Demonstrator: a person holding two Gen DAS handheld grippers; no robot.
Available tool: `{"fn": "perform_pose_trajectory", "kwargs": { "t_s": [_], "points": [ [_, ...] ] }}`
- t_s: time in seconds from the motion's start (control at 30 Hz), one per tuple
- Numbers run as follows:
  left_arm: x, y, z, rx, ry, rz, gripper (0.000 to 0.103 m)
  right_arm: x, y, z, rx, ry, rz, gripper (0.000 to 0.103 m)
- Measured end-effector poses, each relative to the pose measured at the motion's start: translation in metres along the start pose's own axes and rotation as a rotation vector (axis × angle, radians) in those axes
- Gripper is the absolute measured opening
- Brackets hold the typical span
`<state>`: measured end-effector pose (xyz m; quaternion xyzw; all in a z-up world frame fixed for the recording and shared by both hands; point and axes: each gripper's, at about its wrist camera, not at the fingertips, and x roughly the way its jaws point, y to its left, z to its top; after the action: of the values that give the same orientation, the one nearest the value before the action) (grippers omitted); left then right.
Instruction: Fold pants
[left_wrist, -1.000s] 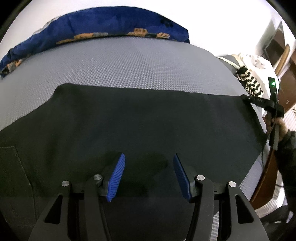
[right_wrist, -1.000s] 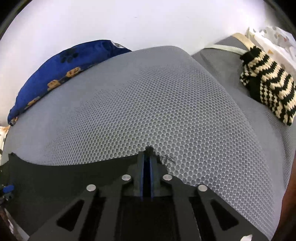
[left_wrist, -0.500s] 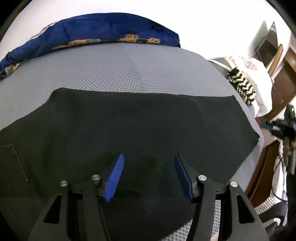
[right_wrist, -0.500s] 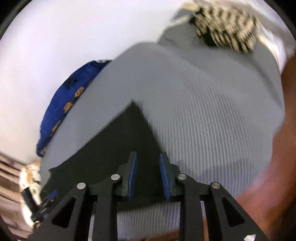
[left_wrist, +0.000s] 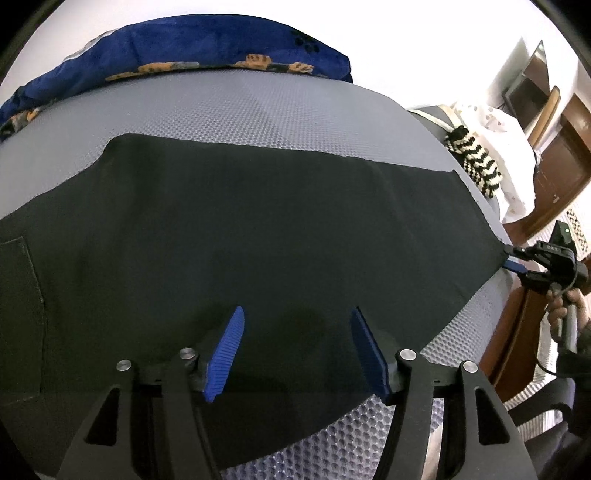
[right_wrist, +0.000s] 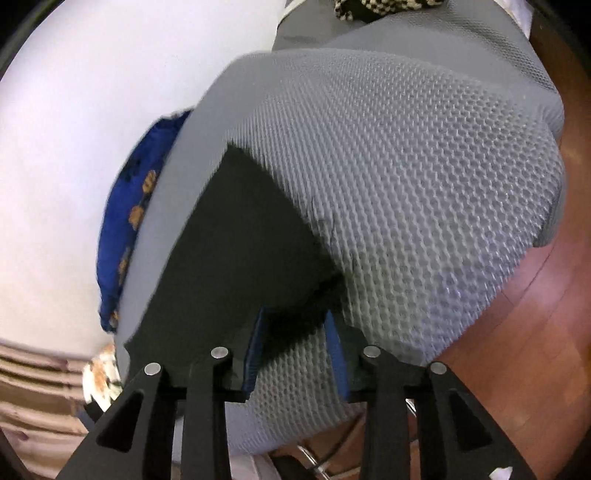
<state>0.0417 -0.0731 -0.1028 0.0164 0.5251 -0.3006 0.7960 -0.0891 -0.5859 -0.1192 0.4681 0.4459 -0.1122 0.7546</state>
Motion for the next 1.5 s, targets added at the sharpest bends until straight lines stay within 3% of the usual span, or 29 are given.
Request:
{"fn": "perform_pose_trajectory", "kwargs": {
  "t_s": [0.13, 0.2, 0.33, 0.63, 0.9, 1.13, 1.33, 1.5],
  "points": [
    [0.000, 0.000, 0.000, 0.004, 0.003, 0.002, 0.063, 0.009, 0.005, 0.012, 0.003, -0.046, 0.027, 0.029],
    [-0.003, 0.003, 0.002, -0.018, 0.007, -0.008, 0.063, 0.015, 0.012, 0.015, -0.019, -0.050, -0.005, 0.009],
    [-0.014, 0.014, 0.005, -0.070, -0.008, -0.031, 0.063, 0.017, 0.036, 0.013, -0.096, -0.069, -0.082, 0.008],
    [-0.052, 0.057, 0.012, -0.220, -0.070, -0.066, 0.065, 0.016, 0.138, -0.002, -0.292, -0.073, 0.008, 0.008],
    [-0.096, 0.090, 0.011, -0.280, -0.173, -0.053, 0.065, 0.072, 0.247, -0.041, -0.493, 0.053, 0.118, 0.008],
    [-0.109, 0.112, -0.001, -0.329, -0.196, -0.041, 0.065, 0.141, 0.323, -0.110, -0.645, 0.227, 0.196, 0.008],
    [-0.116, 0.125, -0.011, -0.361, -0.162, -0.083, 0.065, 0.181, 0.355, -0.185, -0.801, 0.392, 0.254, 0.008],
    [-0.120, 0.129, -0.014, -0.371, -0.149, -0.108, 0.065, 0.197, 0.355, -0.237, -0.936, 0.482, 0.210, 0.008]
  ]
}}
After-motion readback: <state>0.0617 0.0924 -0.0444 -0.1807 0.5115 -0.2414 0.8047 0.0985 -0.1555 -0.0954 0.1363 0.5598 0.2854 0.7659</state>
